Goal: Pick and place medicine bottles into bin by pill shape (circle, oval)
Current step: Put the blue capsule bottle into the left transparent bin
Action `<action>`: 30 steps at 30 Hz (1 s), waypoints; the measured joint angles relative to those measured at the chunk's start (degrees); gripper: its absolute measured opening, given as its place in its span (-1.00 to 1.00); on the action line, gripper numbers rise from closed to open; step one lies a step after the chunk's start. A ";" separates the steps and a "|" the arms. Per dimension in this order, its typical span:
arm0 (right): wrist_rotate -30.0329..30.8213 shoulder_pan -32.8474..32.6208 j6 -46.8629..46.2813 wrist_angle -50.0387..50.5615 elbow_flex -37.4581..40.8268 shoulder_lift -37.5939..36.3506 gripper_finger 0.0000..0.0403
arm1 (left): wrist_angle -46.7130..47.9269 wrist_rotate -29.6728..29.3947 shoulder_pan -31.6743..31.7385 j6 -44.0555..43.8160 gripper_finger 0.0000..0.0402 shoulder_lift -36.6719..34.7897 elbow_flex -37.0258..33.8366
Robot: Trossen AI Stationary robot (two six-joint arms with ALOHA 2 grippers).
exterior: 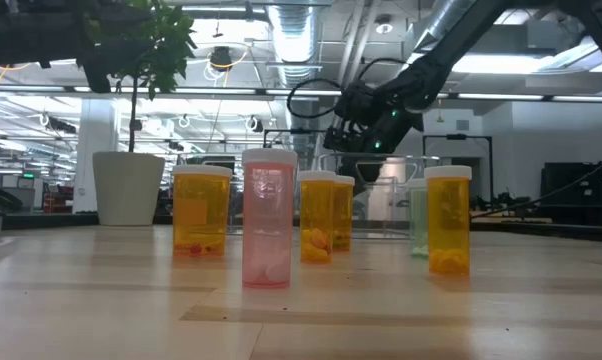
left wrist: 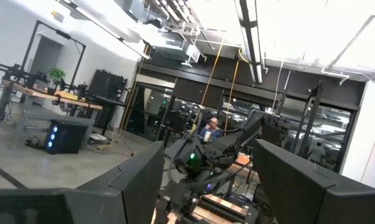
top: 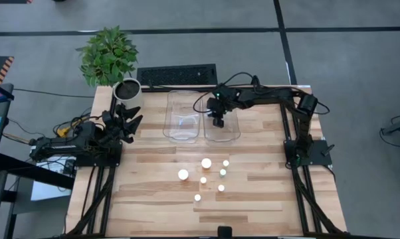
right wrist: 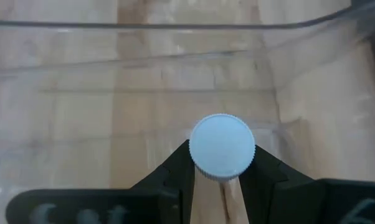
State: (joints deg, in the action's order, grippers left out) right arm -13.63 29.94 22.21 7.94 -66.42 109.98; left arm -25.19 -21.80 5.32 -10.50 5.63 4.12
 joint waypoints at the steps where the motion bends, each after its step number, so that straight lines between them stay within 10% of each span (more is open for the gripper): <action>1: 0.01 0.08 -0.26 0.01 0.11 0.04 -0.44 | -0.02 -0.04 0.00 0.00 0.20 0.00 0.00; 30: 0.20 0.95 -0.76 0.54 0.19 0.10 -0.22 | -0.21 -0.70 0.00 -0.20 0.20 0.00 0.00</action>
State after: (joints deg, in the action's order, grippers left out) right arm -13.43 30.89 21.45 8.48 -66.24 110.08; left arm -25.40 -22.50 5.32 -10.70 5.63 4.12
